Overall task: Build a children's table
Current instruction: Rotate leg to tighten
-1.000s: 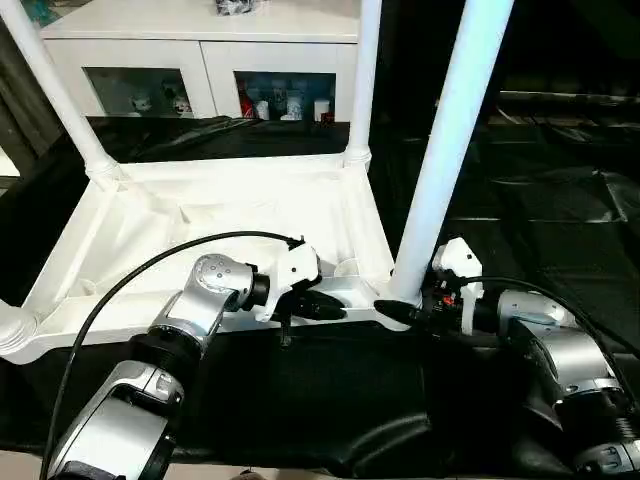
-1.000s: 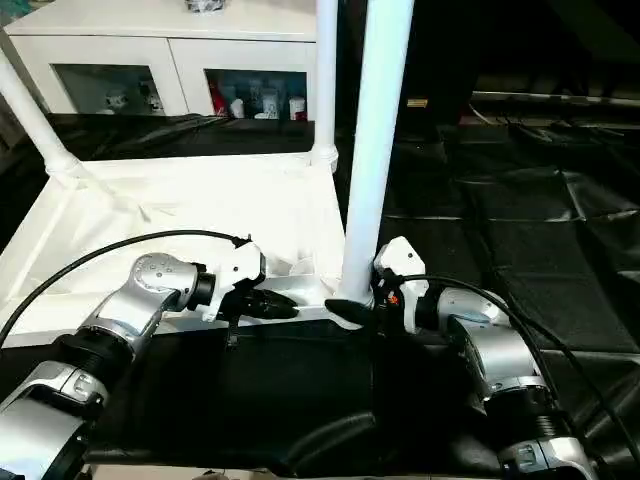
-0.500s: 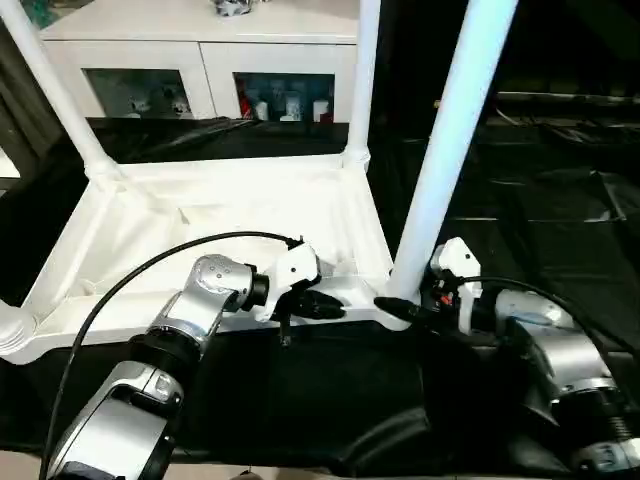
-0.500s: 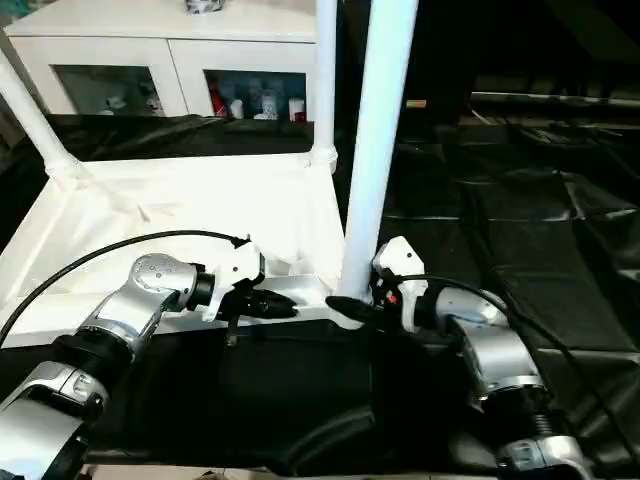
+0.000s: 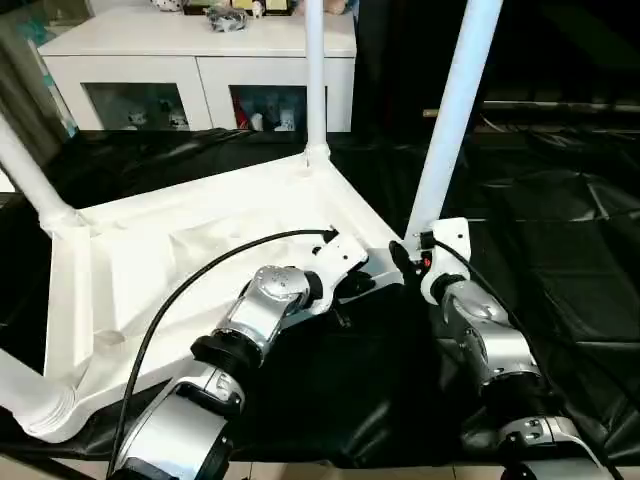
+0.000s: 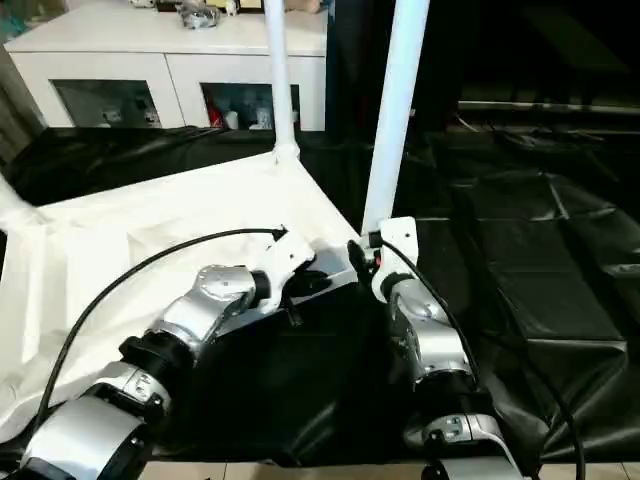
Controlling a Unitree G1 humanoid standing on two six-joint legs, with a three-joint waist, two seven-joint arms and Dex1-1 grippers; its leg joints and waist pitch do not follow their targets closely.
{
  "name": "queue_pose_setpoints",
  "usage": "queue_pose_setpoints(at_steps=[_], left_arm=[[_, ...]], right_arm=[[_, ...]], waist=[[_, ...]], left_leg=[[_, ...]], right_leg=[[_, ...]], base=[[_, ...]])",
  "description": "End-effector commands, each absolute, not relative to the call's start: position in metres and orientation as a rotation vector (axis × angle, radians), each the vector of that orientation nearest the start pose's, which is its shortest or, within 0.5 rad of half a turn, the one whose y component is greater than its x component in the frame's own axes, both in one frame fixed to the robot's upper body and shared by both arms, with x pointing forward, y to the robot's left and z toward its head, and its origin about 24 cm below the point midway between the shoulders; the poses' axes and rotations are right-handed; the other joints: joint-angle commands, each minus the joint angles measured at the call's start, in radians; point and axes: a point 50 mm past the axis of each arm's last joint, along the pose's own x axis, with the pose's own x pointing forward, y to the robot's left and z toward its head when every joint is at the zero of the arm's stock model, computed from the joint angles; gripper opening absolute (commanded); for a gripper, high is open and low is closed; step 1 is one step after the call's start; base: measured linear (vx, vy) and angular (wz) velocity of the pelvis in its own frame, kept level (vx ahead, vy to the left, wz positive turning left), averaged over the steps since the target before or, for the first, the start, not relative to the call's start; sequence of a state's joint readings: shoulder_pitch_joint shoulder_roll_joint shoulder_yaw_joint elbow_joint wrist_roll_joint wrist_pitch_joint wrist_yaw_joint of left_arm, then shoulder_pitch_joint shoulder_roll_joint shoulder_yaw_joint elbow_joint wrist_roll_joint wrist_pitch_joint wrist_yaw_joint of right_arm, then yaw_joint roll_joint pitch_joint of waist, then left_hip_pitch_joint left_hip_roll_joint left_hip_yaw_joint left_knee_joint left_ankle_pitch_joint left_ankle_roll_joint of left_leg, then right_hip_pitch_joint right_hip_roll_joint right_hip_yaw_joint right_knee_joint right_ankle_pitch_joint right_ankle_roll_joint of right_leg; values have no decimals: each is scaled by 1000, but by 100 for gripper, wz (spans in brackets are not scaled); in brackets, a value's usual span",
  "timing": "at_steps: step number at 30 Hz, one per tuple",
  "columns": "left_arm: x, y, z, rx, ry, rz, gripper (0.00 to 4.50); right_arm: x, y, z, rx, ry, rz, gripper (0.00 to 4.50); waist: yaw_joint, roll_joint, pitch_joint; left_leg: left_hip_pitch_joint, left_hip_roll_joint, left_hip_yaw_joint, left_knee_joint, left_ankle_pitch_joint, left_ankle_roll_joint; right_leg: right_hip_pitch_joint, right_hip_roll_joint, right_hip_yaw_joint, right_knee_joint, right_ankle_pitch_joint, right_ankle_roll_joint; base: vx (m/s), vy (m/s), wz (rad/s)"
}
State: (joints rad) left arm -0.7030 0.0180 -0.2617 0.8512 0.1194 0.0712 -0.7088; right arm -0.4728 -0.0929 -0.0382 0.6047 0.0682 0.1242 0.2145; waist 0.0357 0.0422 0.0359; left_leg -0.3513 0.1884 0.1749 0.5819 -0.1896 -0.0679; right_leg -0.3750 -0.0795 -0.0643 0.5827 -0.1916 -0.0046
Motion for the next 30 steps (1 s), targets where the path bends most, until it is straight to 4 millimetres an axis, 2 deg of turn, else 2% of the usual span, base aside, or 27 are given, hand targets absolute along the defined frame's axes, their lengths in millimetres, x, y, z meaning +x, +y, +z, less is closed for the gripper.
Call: queue_pose_setpoints(at_steps=[1, 2, 4, 8, 9, 10, 11, 12, 13, 14, 15, 17, 18, 22, 25, 26, 27, 29, 30], left_arm=[[325, 16, 32, 330, 342, -1083, 0], [327, 20, 32, 345, 341, -1083, 0], [330, 27, 33, 364, 340, -1082, 0], [333, 44, 33, 399, 364, -1115, 0], [333, 47, 33, 403, 367, -1119, 0], [334, 52, 33, 412, 374, -1125, 0], [334, 54, 34, 416, 374, -1133, 0], [334, 60, 35, 424, 376, -1154, 0], [335, 64, 35, 429, 380, -1174, 0], [334, 68, 36, 430, 384, -1195, 0], [333, 76, 38, 434, 388, -1253, 0], [331, 81, 40, 429, 390, -1300, 0], [331, 83, 41, 425, 393, -1313, 0], [330, 93, 46, 431, 373, -1378, 0], [330, 94, 48, 410, 369, -1392, 0], [329, 94, 48, 400, 366, -1399, 0], [329, 94, 48, 394, 365, -1405, 0], [327, 95, 48, 389, 367, -1423, 0], [326, 95, 47, 389, 368, -1427, 0]], right_arm=[[322, -103, 5, -15, 370, 390, 270], [323, -105, 9, 5, 349, 401, 270], [325, -109, 17, 35, 304, 444, 325], [327, -124, 33, 27, 263, 543, 359], [327, -126, 34, 20, 264, 569, 359], [325, -130, 37, 6, 268, 623, 377], [323, -132, 38, -10, 272, 657, 377], [318, -138, 41, -56, 280, 744, 392], [313, -142, 43, -92, 290, 814, 392], [308, -147, 44, -119, 300, 866, 392], [301, -157, 47, -158, 315, 941, 392], [297, -163, 49, -174, 323, 978, 392], [296, -165, 49, -179, 326, 988, 392], [293, -172, 52, -199, 327, 1048, 392], [292, -171, 55, -181, 319, 1066, 392], [291, -170, 56, -170, 316, 1076, 392], [291, -169, 56, -165, 315, 1083, 392], [291, -166, 56, -147, 312, 1104, 392], [291, -166, 56, -144, 312, 1108, 392]], waist=[[-5, -11, -39], [-4, -11, -39], [-3, -10, -40], [-1, -10, -42], [0, -11, -45], [2, -10, -46], [2, -12, -49], [2, -6, -50], [4, -6, -50], [8, -10, -52], [10, -9, -54], [15, -7, -57], [12, -5, -57], [13, -4, -57], [15, -5, -57], [15, -10, -57], [20, -7, -57], [23, -13, -57], [25, -11, -58]], left_leg=[[5, 33, -18, -84, -352, 26], [6, 33, -17, -83, -348, 30], [6, 33, -16, -83, -343, 36], [1, 32, -16, -84, -320, 47], [-5, 34, -16, -82, -289, 58], [-6, 34, -15, -82, -272, 62], [-9, 36, -13, -78, -245, 72], [-11, 36, -13, -76, -221, 77], [-10, 36, -11, -75, -211, 81], [-8, 38, -10, -69, -196, 94], [-14, 38, -9, -67, -171, 109], [-14, 41, -8, -64, -147, 125], [-18, 42, -9, -64, -133, 128], [-11, 45, -8, -64, -155, 121], [-9, 48, -7, -63, -147, 120], [-9, 47, -5, -63, -151, 120], [-8, 47, -5, -62, -153, 118], [-9, 46, -3, -61, -145, 120], [-10, 46, -4, -61, -139, 121]], right_leg=[[17, -66, 39, -99, -436, -142], [17, -66, 39, -98, -429, -146], [18, -67, 40, -99, -424, -149], [26, -66, 38, -97, -410, -150], [30, -67, 40, -92, -365, -158], [31, -66, 40, -90, -341, -163], [34, -65, 39, -83, -293, -179], [35, -66, 39, -79, -253, -196], [36, -65, 38, -81, -237, -199], [39, -65, 39, -76, -193, -211], [43, -65, 38, -69, -144, -226], [42, -65, 35, -62, -108, -244], [42, -65, 34, -57, -82, -255], [39, -64, 33, -57, -91, -278], [38, -63, 35, -51, -48, -295], [38, -64, 35, -52, -50, -296], [38, -66, 36, -52, -60, -296], [40, -66, 36, -50, -58, -293], [39, -66, 36, -49, -55, -292]], base=[[0, 0, 0], [0, 0, 0], [0, 0, 0], [0, 0, 0], [0, 0, 0], [0, 0, 0], [0, 0, 0], [0, 0, 0], [0, 0, 0], [0, 0, 0], [0, 0, 0], [0, 0, 0], [0, 0, 0], [0, 0, 0], [0, 0, 0], [0, 0, 0], [0, 0, 0], [0, 0, 0], [0, 0, 0]])
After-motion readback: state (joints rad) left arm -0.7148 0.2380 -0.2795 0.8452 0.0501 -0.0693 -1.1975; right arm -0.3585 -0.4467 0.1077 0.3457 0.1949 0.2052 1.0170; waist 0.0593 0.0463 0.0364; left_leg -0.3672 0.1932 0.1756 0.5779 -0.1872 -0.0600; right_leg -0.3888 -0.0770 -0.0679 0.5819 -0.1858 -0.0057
